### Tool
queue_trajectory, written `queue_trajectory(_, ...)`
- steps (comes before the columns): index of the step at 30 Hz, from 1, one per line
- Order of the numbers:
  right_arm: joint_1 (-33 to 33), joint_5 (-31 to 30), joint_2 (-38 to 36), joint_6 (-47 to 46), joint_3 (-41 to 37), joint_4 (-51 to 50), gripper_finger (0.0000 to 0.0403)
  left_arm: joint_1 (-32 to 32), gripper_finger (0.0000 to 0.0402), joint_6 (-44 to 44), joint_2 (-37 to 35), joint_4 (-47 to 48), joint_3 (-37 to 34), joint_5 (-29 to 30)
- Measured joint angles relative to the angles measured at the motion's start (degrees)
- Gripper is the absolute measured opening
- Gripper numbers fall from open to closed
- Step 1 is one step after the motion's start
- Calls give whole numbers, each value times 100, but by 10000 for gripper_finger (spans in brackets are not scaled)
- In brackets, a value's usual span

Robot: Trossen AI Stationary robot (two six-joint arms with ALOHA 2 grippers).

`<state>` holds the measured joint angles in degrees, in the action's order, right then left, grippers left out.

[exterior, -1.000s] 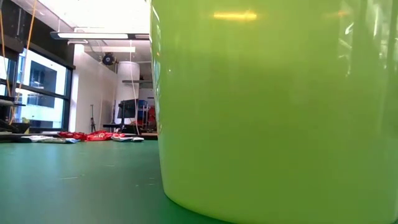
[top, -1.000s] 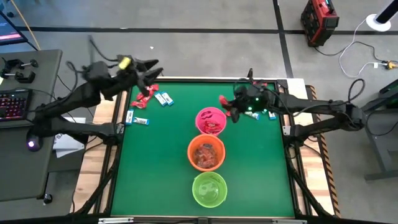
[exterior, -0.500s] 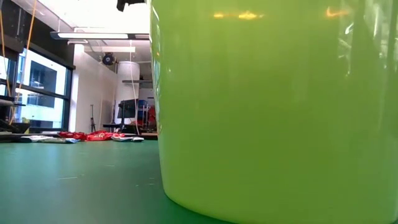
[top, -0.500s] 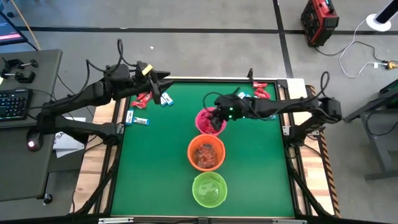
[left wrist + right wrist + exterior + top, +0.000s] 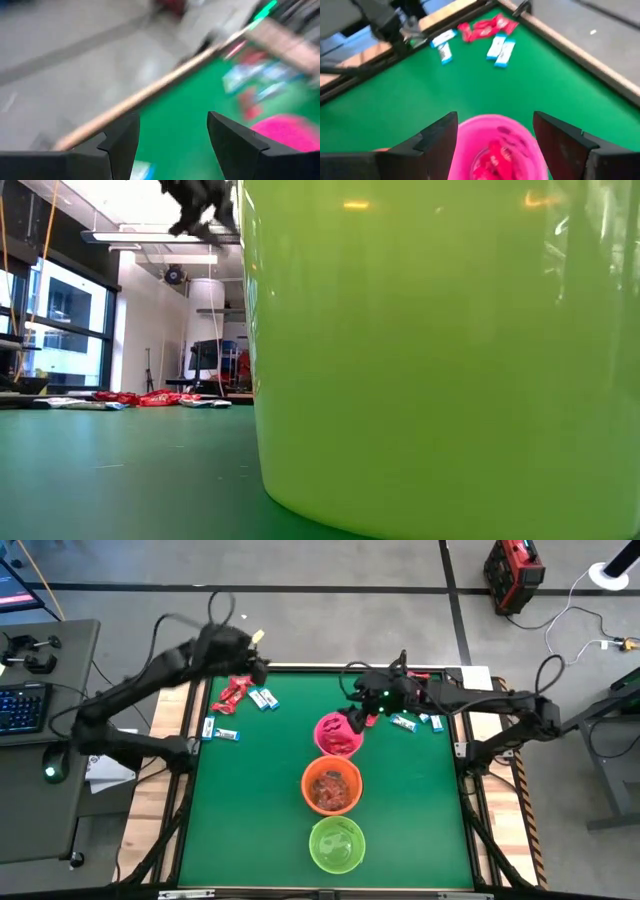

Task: Sort candy by brand, put in halloween buckets
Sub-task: Put the red chocolate into the pink bucket

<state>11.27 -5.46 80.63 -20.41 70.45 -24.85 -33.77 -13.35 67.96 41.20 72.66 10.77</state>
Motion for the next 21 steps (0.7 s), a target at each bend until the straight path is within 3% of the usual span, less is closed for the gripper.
queue_trajectory(4,39,-145,-101,-7,5,-9,252,-961,223,9,1032,1810,573,-328)
queue_trajectory(9,39,-146,22,-8,5,-39,252,-1497,223,555,2319,3402,658,-220)
queue_trajectory(15,35,-137,224,-10,5,-50,252,-1587,223,1028,3575,3833,641,453)
queue_trajectory(21,33,130,379,-164,5,-211,252,-1566,223,1513,4277,4091,643,338)
